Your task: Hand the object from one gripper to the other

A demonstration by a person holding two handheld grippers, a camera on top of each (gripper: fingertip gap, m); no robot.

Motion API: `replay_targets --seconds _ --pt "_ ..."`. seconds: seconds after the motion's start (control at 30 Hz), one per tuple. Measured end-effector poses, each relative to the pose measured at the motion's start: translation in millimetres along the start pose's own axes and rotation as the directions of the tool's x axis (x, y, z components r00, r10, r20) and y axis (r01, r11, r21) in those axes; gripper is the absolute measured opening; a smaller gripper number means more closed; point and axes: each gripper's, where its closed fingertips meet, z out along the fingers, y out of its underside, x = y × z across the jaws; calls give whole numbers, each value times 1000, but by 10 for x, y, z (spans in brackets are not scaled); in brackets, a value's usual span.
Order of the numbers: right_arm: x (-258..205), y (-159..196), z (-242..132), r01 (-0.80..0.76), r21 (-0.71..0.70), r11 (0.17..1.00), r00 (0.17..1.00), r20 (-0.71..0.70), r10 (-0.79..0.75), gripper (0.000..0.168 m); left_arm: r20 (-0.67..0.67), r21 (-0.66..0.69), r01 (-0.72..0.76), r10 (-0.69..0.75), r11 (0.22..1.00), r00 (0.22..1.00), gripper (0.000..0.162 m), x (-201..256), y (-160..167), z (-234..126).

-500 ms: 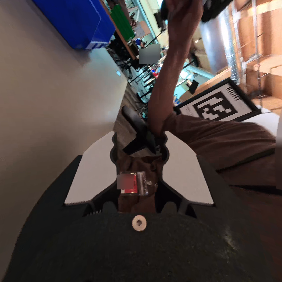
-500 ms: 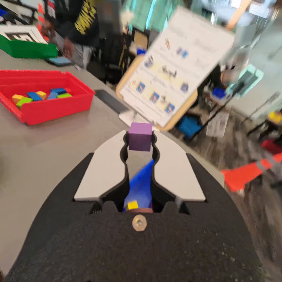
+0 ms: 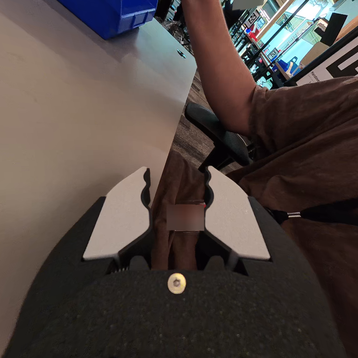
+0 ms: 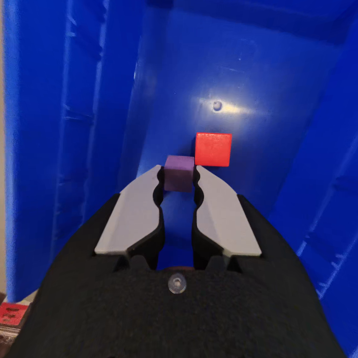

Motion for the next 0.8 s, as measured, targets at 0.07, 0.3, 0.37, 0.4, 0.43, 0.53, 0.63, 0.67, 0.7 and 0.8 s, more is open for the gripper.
replay_targets --seconds 0.07,0.3,0.37,0.4,0.43,0.53,0.63,0.67,0.7,0.8 --pt "-4 30 66 21 -33 999 1000 -22 -22 28 6 -6 -4 4 1000 1000 53 -15 14 -5" --pt "-34 55 140 39 -69 997 997 -60 -43 28 2 -4 4 -4 1000 1000 54 -16 23 -35" --pt "-32 51 147 33 -61 998 998 -60 -37 28 11 -15 -14 14 1000 1000 54 -12 36 -30" --pt "-27 48 152 30 -57 998 998 -58 -34 28 16 -25 -21 21 999 1000 54 -13 49 -25" --pt "-22 48 162 29 -53 998 998 -57 -32 29 25 -30 -28 29 999 999 54 -19 56 -20" --pt "-19 106 207 35 -78 996 998 -45 -38 30 27 -42 -30 31 999 999 54 -19 80 -2" --pt "-15 105 200 38 -75 996 998 -42 -42 34 21 -42 -18 19 999 1000 54 -17 81 -1" --pt "-28 104 152 45 -74 996 998 -38 -48 39 18 -37 -15 16 999 1000 54 -13 72 -9" --pt "-73 96 59 58 -64 996 998 -22 -60 42 14 -30 -12 12 999 1000 54 -8 59 -20" --pt "-199 -56 -586 109 93 990 994 -35 -107 46 35 -13 -19 19 1000 999 54 -34 18 -72"
